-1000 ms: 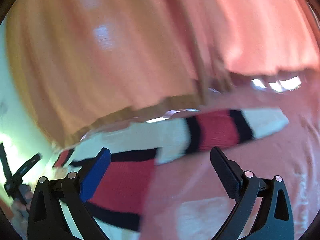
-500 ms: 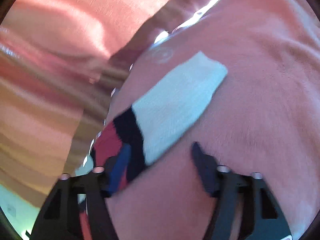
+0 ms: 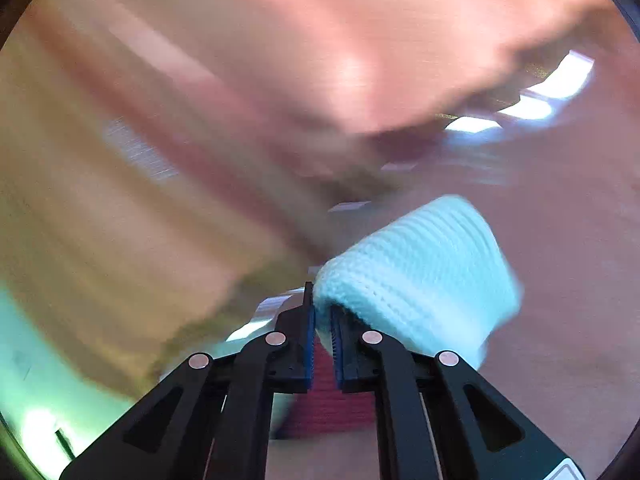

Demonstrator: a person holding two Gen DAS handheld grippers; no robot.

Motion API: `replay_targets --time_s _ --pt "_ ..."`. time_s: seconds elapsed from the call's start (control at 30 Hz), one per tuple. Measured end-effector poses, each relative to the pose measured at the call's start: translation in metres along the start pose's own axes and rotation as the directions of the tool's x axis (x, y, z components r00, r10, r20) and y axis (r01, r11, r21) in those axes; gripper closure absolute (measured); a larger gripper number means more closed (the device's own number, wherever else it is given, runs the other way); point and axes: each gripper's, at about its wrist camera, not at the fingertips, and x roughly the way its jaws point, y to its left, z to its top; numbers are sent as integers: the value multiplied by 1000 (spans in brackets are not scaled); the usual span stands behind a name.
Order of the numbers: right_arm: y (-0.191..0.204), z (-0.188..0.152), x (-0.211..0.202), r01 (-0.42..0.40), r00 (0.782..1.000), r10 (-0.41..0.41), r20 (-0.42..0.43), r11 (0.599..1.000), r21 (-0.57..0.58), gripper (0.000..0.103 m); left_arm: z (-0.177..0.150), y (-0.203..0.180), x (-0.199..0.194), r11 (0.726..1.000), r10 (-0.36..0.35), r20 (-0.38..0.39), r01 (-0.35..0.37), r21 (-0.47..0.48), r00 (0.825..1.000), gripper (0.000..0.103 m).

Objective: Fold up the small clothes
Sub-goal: 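Grasp the white cuff of a striped sleeve with the right gripper, then fold the held sleeve across the sweater body and open the right gripper, then grasp the other striped sleeve near its cuff with the left gripper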

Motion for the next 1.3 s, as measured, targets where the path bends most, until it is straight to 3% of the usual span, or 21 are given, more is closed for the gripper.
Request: replay_targets --time_s 0.07,0.17,0.3,0.33,0.4,0.47,0.53,0.6,0.7,0.8,0.87,0.93,1.03,1.13,1.2,1.23,1.3 --pt "60 -8 14 -112 993 109 -46 990 -80 95 5 7 -3 1000 -3 2 3 -25 1000 5" --pt "161 -42 49 -262 959 230 -166 943 -205 95 11 21 -9 998 9 23 -7 -59 1000 5" --pt "268 -113 106 -427 882 336 -331 867 -257 89 17 41 -14 997 25 46 -22 -69 999 5" --pt "289 -129 115 -442 872 334 -358 852 -282 88 18 46 -13 997 29 43 -26 -74 999 5" --pt "321 -153 116 -467 864 340 -372 816 -340 83 21 55 -7 997 2 11 -1 -79 1000 5" --pt "335 -162 97 -467 872 339 -352 791 -395 63 23 64 -1 995 -32 -19 30 -100 999 5" --pt "330 -159 73 -409 906 292 -307 794 -450 55 23 69 4 992 -57 -42 52 -111 997 5" --pt "320 -160 52 -296 948 183 -261 808 -509 51 25 72 16 989 -85 -88 73 -126 992 5" --pt "277 -160 43 -122 976 -3 -218 824 -554 47 29 72 39 979 -139 -156 111 -173 978 5" --pt "228 -172 37 6 968 -147 -204 823 -567 46 34 71 68 963 -184 -191 138 -231 964 5" --pt "203 -183 45 89 948 -253 -192 792 -604 46 32 66 91 950 -211 -222 147 -274 952 5" --pt "181 -192 59 127 922 -328 -205 757 -641 46 28 58 110 949 -215 -256 140 -282 943 6" --pt "159 -197 73 143 903 -367 -224 748 -648 46 20 46 135 952 -205 -294 121 -282 934 12" --pt "141 -200 89 167 886 -398 -239 753 -637 45 18 38 154 947 -226 -319 131 -293 921 32" --pt "133 -199 95 178 878 -404 -256 772 -610 45 16 37 164 935 -261 -337 150 -322 905 58" --pt "132 -199 97 181 876 -405 -263 779 -600 45 15 38 169 928 -274 -340 155 -338 899 64" --pt "130 -200 104 176 874 -401 -272 786 -592 45 15 40 172 923 -282 -327 162 -350 902 96"
